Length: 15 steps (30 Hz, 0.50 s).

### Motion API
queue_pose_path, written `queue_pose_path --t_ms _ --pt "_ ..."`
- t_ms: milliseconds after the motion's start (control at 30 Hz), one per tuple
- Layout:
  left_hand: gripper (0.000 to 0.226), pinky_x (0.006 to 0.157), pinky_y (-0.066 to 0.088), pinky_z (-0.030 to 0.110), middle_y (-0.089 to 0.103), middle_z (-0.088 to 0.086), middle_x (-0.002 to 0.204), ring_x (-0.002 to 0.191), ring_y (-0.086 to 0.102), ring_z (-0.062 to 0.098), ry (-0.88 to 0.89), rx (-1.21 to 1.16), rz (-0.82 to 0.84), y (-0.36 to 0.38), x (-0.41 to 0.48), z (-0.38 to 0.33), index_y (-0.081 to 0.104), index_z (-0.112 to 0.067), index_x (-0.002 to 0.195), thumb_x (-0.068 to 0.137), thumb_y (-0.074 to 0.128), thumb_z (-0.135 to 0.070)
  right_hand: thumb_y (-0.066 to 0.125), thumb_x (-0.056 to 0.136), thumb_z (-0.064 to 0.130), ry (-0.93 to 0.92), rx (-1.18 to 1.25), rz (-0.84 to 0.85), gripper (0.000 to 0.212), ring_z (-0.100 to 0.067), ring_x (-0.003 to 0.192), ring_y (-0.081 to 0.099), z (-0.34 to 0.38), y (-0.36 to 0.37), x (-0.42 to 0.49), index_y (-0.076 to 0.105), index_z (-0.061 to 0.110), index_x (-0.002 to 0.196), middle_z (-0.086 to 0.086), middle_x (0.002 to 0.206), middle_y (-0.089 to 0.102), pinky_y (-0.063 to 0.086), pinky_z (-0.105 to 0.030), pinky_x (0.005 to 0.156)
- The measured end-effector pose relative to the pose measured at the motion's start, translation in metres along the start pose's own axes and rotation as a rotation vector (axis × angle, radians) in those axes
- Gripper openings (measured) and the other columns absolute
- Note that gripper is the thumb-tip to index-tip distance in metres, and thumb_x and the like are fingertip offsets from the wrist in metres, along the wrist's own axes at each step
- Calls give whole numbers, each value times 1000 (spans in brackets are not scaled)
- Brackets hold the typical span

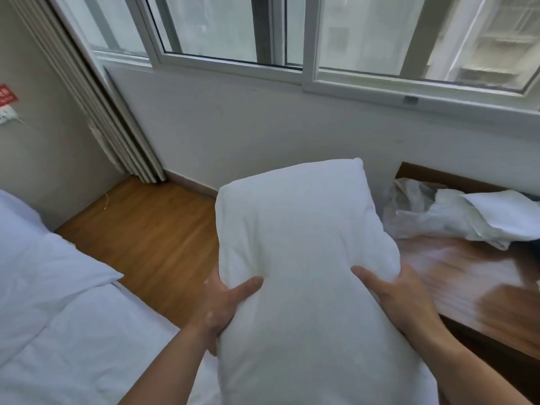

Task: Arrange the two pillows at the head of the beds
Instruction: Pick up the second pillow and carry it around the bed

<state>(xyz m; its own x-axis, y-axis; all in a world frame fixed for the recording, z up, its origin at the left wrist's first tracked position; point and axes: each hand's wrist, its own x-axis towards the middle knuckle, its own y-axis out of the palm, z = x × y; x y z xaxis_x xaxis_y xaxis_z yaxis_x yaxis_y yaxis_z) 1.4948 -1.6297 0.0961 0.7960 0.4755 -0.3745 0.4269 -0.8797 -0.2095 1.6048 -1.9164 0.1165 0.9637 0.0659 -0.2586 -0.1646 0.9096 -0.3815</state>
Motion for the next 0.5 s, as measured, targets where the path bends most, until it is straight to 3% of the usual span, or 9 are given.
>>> queue_pose_path --t_ms 133,267,400,500 --pt "108 100 59 44 77 -13 122 111 74 15 -26 28 -99 -8 35 -15 60 -33 140 46 96 -70 86 74 48 -21 11 66 54 -12 95 70 17 20 53 68 29 120 15 104 74 54 -38 80" --pt "88 86 58 33 76 -14 118 106 72 10 -46 -22 -187 -27 65 -18 61 -32 137 60 96 -56 84 79 45 -58 10 168 45 0 90 64 46 55 99 63 35 117 24 101 68 48 -28 69" --pt "108 101 58 44 76 -11 122 110 73 15 -64 -27 -293 -63 109 -22 61 -29 140 44 90 -71 85 80 40 -97 7 237 43 -5 91 66 81 111 143 64 30 116 19 102 70 50 -29 69" --pt "106 102 57 45 75 -12 122 111 72 16 -87 -58 -338 -104 146 -29 62 -30 138 44 89 -70 84 80 39 -108 -11 302 38 -11 95 70 113 164 174 67 33 113 18 102 73 55 -37 76"
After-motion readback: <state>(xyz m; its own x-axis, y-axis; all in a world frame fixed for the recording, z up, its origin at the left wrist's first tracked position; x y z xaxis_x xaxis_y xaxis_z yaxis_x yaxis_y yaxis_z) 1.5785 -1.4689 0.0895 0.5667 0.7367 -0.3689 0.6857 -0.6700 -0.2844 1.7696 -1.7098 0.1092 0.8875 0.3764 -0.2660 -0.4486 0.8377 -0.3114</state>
